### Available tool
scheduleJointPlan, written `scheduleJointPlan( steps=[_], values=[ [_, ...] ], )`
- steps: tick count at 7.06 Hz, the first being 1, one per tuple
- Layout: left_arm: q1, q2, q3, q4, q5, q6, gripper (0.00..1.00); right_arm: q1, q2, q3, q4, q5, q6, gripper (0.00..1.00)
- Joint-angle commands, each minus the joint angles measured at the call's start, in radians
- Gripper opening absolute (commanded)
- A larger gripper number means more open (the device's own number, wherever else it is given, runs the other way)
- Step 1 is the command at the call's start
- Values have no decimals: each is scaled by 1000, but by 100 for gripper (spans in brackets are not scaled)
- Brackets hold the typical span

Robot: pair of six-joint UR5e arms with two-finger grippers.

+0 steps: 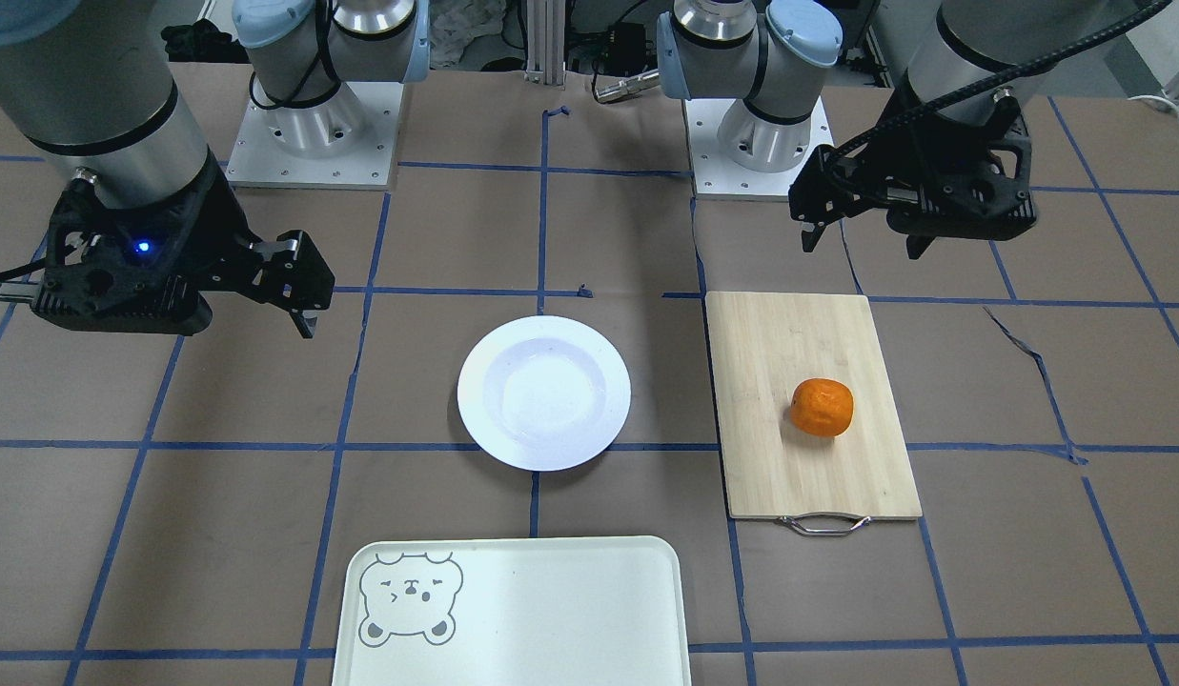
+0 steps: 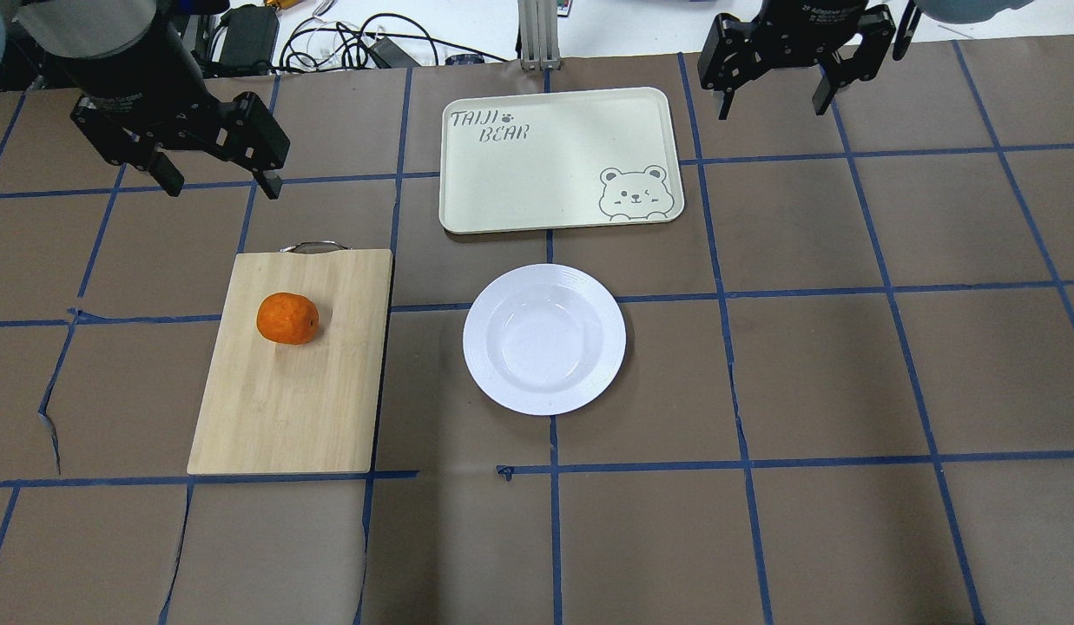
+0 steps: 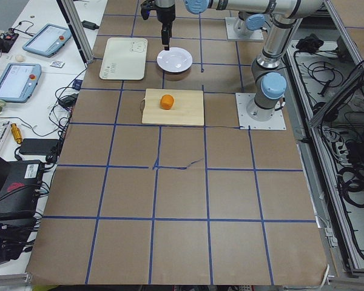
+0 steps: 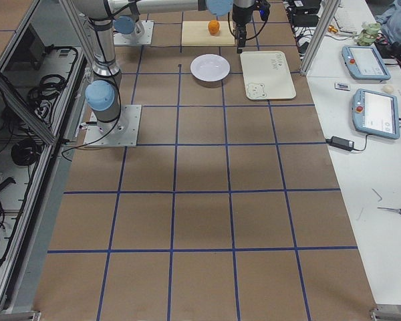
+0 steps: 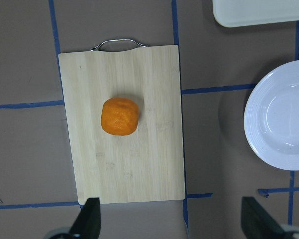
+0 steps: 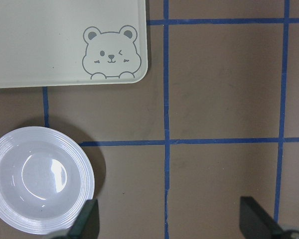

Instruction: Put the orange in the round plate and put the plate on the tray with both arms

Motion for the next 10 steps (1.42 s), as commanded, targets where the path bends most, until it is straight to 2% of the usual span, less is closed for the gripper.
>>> scheduleJointPlan(
  steps=[1, 3, 5, 6, 8, 10],
  values=[
    [0, 0, 0, 1, 0, -1, 100, 0, 0, 0, -1, 0, 0, 100],
    [30, 0, 2, 5, 0, -11, 100, 0, 0, 0, 0, 0, 0, 100],
    [139, -40, -29, 45, -3, -17, 100, 0, 0, 0, 0, 0, 0, 100],
    [152, -44, -72, 158, -12, -24, 100, -2, 0, 0, 0, 0, 0, 100],
    [167, -75, -156, 230, -20, -77, 100, -6, 0, 0, 3, 0, 0, 100],
    [169, -113, -274, 405, -49, -103, 100, -9, 0, 0, 3, 0, -2, 100]
  ],
)
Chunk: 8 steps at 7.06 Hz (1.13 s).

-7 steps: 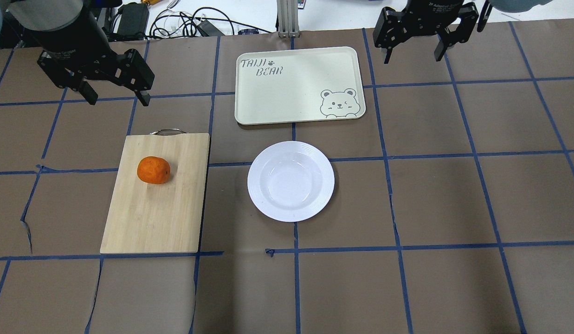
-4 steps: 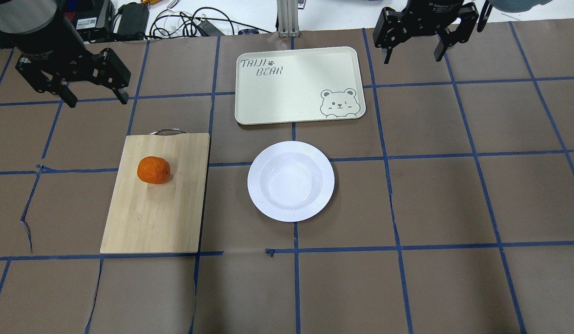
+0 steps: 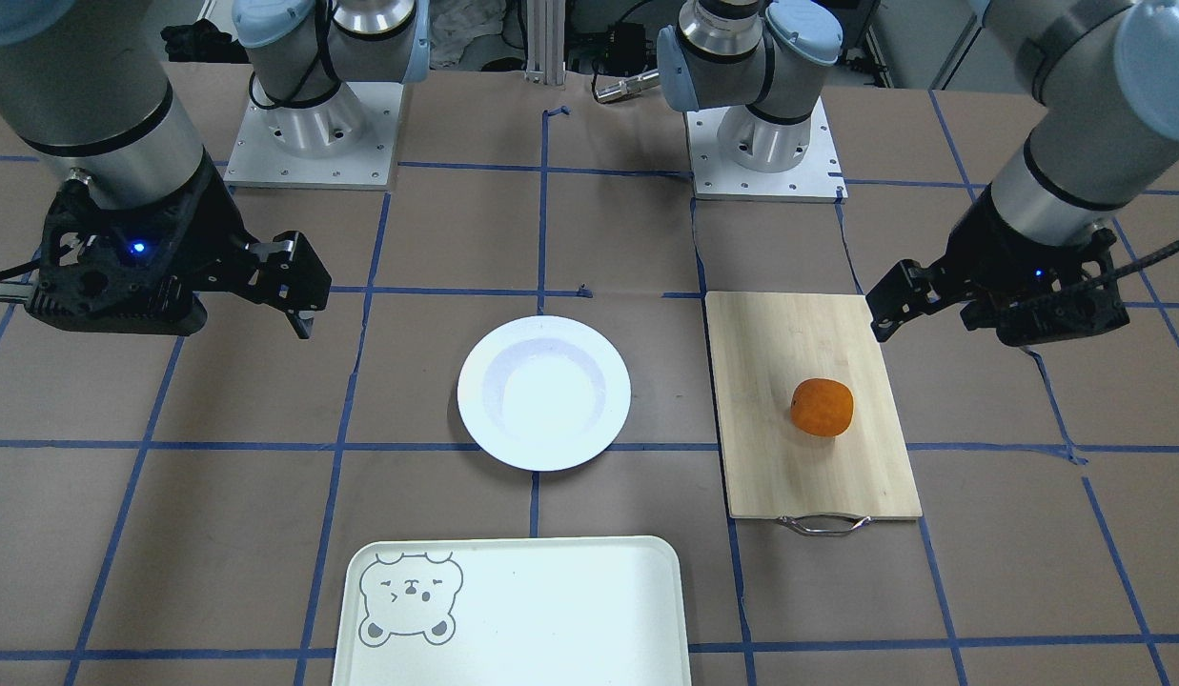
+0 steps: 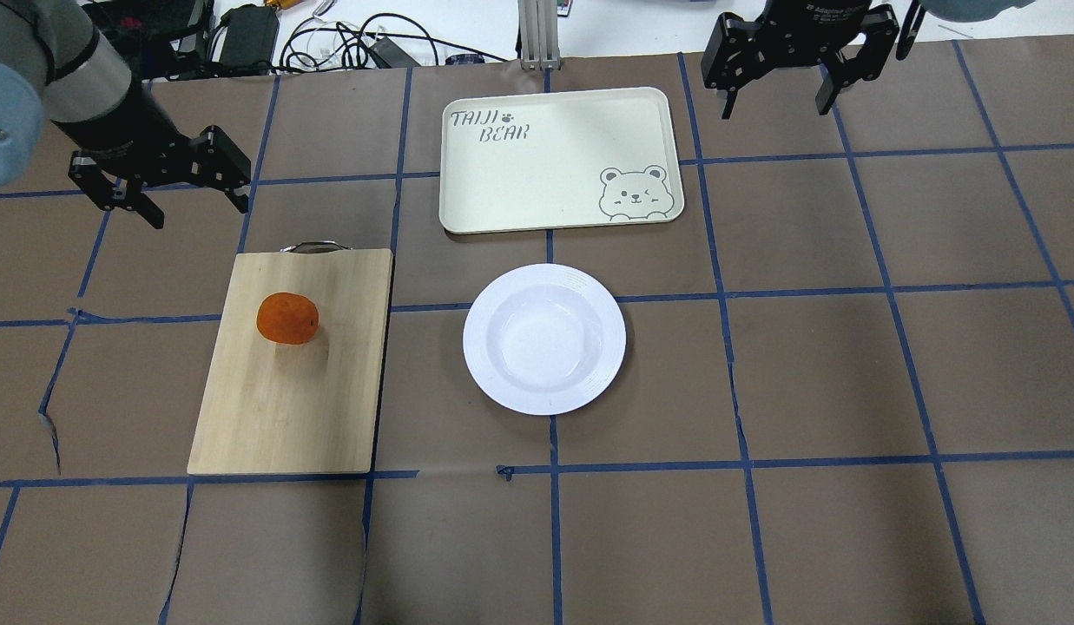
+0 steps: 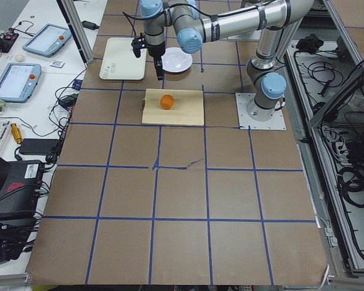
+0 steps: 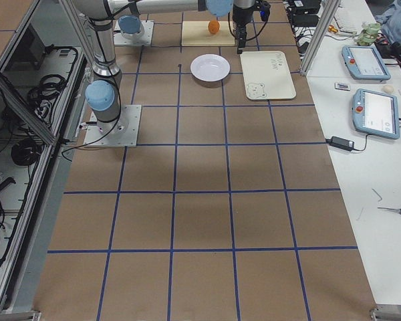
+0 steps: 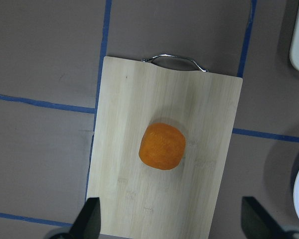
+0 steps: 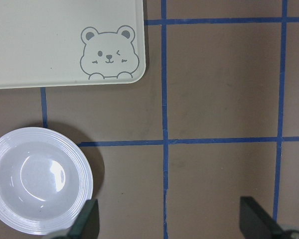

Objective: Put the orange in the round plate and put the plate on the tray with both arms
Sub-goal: 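Move the left gripper down toward the orange on the cutting board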

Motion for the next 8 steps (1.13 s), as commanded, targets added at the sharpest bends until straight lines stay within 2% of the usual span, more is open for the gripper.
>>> scheduleJointPlan(
  steps=[1, 2, 3, 6, 8],
  values=[
    [3, -50, -140, 165, -13, -18, 100, -3, 0, 0, 1, 0, -1, 100],
    [3, -70, -202, 222, -11, -4, 100, -4, 0, 0, 1, 0, -1, 100],
    [1, -89, -222, 241, -13, 12, 100, -3, 0, 0, 3, 0, 0, 100],
    [3, -151, -224, 246, -2, 311, 100, -4, 0, 0, 9, 0, 2, 100],
    [1, -182, -224, 247, -8, 382, 100, -4, 0, 0, 9, 0, 2, 100]
  ],
)
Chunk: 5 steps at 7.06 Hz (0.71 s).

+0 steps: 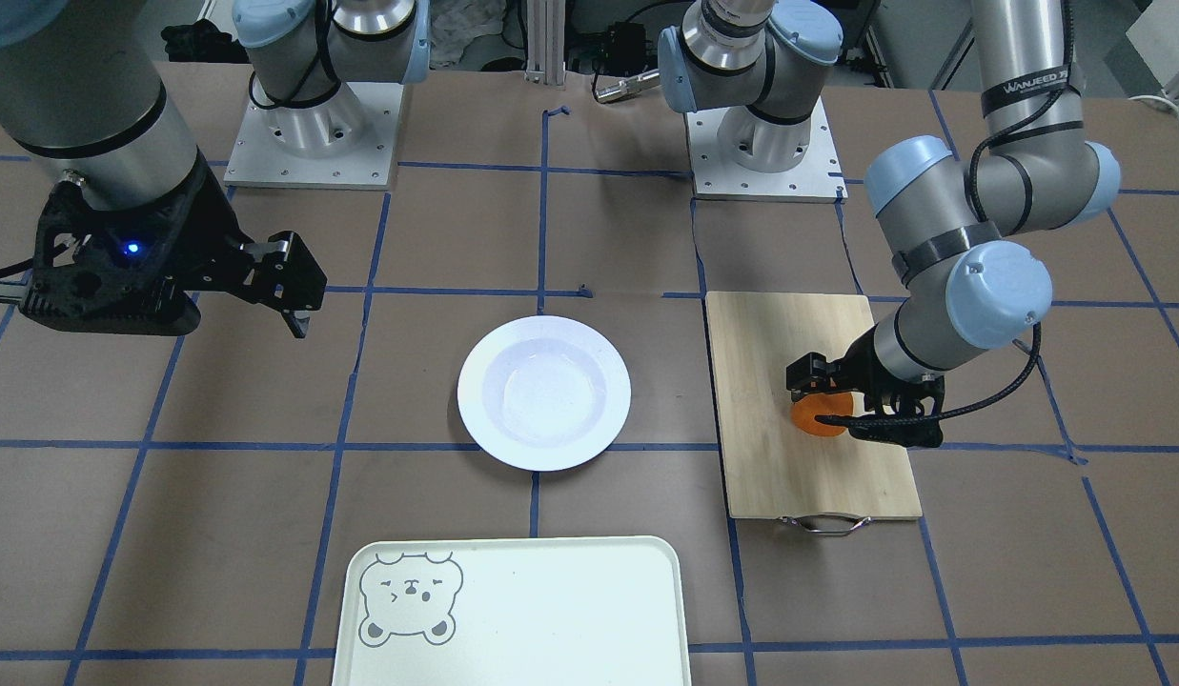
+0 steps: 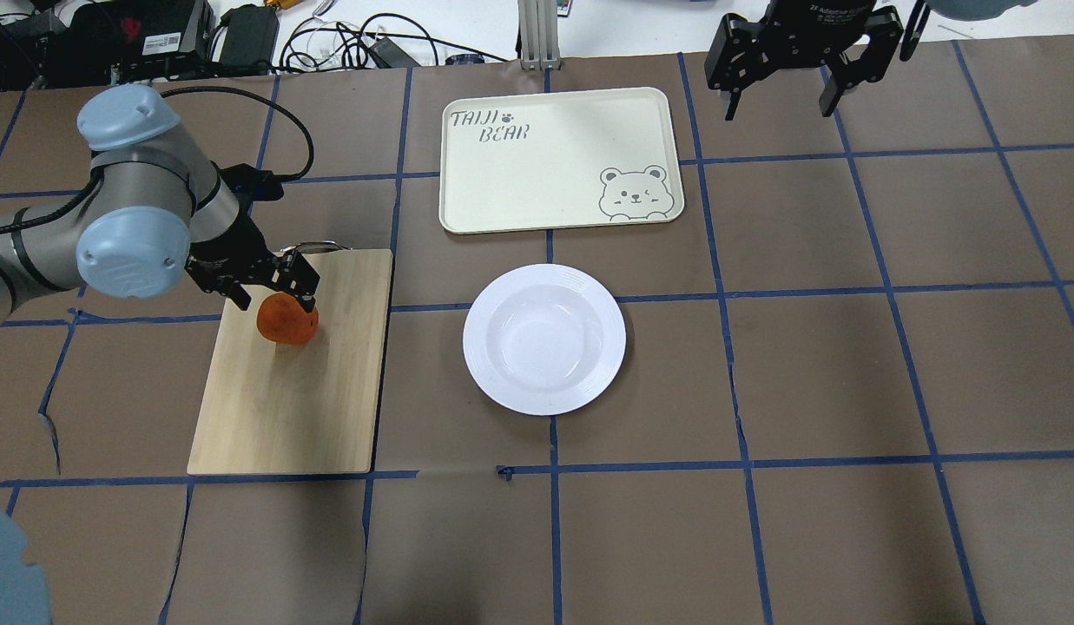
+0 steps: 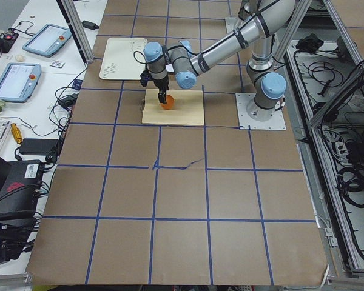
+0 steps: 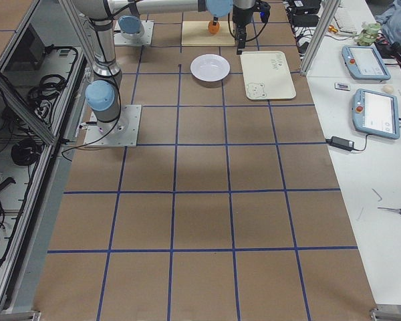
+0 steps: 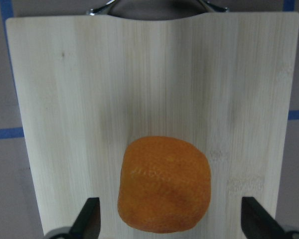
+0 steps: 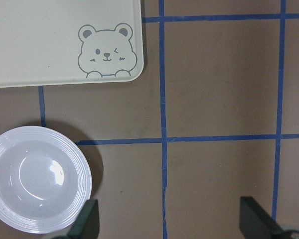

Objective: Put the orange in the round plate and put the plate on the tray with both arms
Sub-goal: 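Move the left gripper down toward the orange on the cutting board, then close the left gripper around the orange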

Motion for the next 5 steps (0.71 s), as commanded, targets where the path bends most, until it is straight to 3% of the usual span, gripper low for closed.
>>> scheduleJointPlan(
  steps=[1, 3, 4, 5],
  values=[
    [-1, -23, -2, -1, 2, 57, 100, 0, 0, 0, 2, 0, 0, 100],
    [-1, -50, 0, -3, 2, 104, 100, 0, 0, 2, 2, 0, -1, 100],
    [-1, -64, 4, 0, 1, 98, 67, 0, 0, 2, 2, 0, 2, 100],
    [-1, -66, 6, 0, 2, 100, 19, 0, 0, 2, 2, 0, 0, 100]
  ],
)
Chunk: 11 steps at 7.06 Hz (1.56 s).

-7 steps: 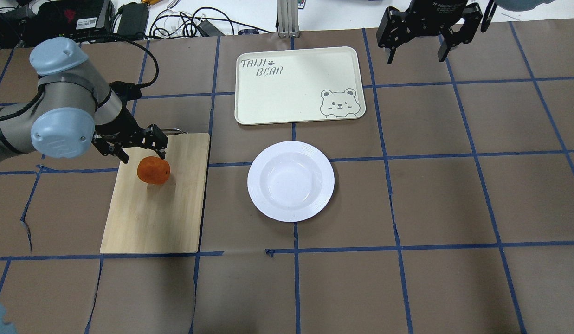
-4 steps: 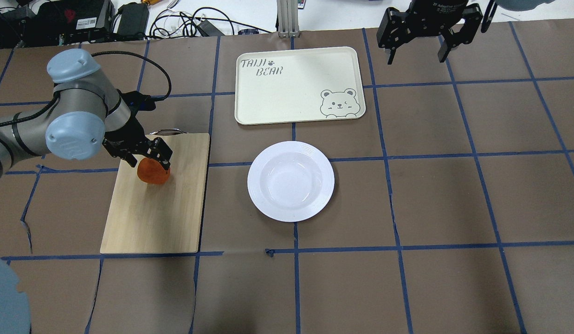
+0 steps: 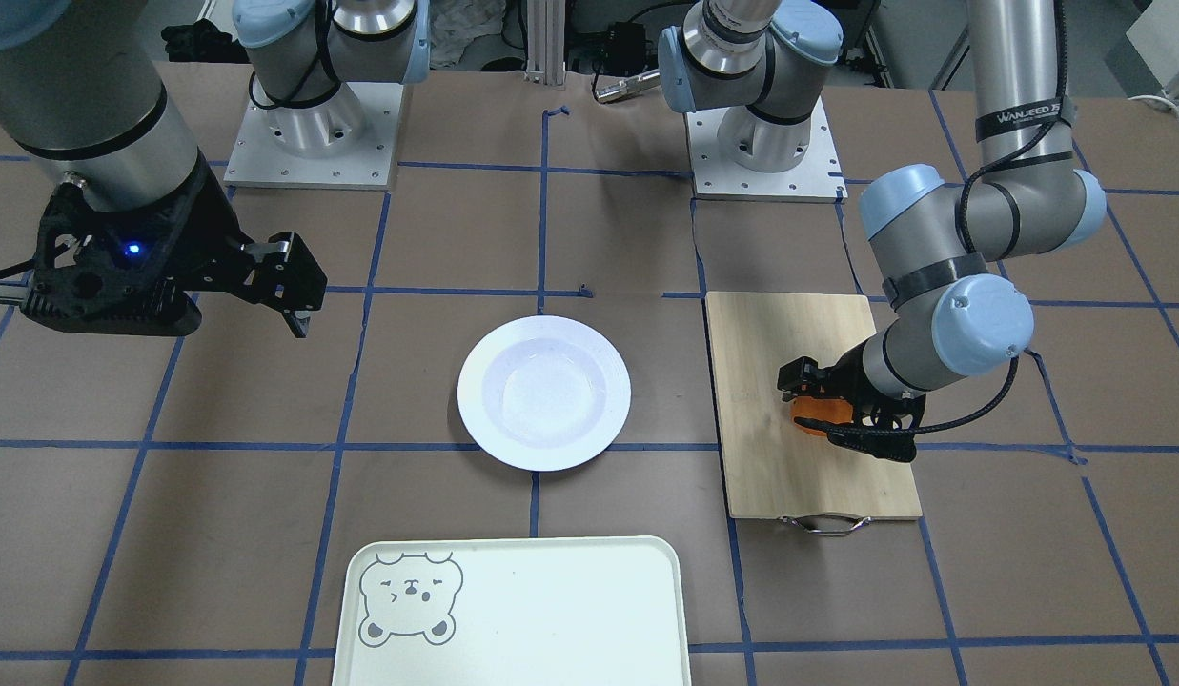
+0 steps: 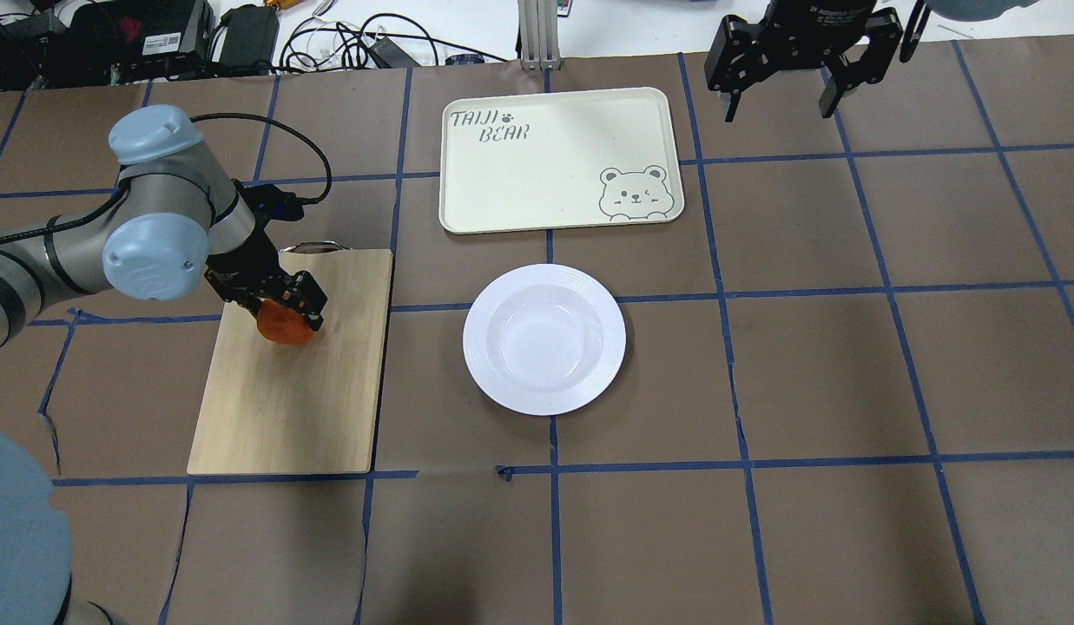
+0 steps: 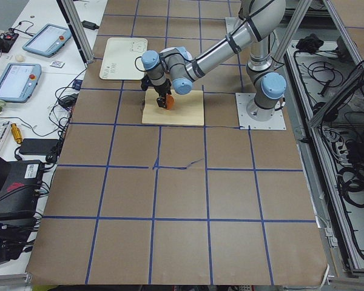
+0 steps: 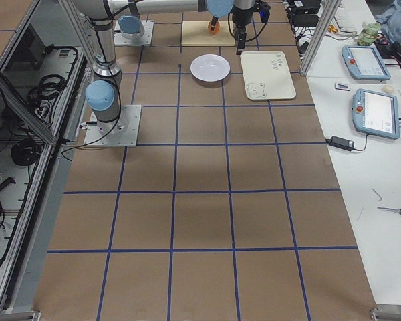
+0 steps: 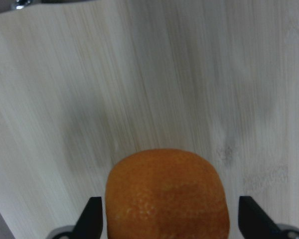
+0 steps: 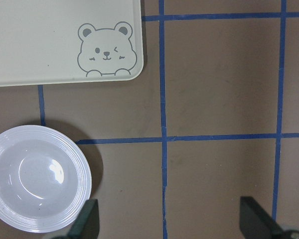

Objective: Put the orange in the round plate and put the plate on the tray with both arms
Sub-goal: 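Close the left gripper around the orange, then lift the orange with the left gripper and carry it over the white plate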

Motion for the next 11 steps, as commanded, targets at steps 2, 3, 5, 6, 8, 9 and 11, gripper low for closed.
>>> scheduleJointPlan(
  steps=[2, 3, 5, 6, 8, 9, 11],
  values=[
    [-2, 2, 26, 2, -10, -10, 0, 0, 0, 0, 0, 0, 3, 100],
    [-24, 9, 94, -14, -6, -17, 0, 0, 0, 0, 0, 0, 3, 100],
    [-95, 9, 203, -63, -62, -132, 0, 0, -2, 11, -1, 2, 3, 100],
    [-171, 4, 234, -60, -69, -296, 0, 0, -3, 14, -3, 2, 1, 100],
    [-279, -16, 248, -30, -90, -475, 0, -2, -3, 14, -9, 2, -2, 100],
    [-328, -22, 244, -30, -174, -562, 0, 0, -3, 16, -8, 0, -2, 100],
    [-443, -54, 229, 36, -190, -645, 0, 0, -2, 16, -8, 0, -3, 100]
  ],
)
